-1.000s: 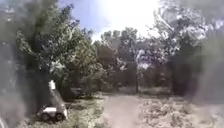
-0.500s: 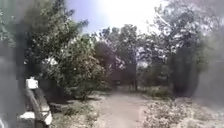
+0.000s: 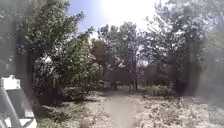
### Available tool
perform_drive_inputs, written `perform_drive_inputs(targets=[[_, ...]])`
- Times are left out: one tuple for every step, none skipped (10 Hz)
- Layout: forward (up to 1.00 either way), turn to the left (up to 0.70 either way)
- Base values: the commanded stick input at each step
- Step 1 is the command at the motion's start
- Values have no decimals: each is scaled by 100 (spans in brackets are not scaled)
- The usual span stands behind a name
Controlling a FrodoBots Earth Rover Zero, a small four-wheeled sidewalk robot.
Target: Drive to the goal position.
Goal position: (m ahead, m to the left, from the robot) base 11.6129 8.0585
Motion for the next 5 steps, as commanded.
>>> perform_drive_inputs(targets=[[0,0],[63,0],[70,0],[70,0],[70,0]])
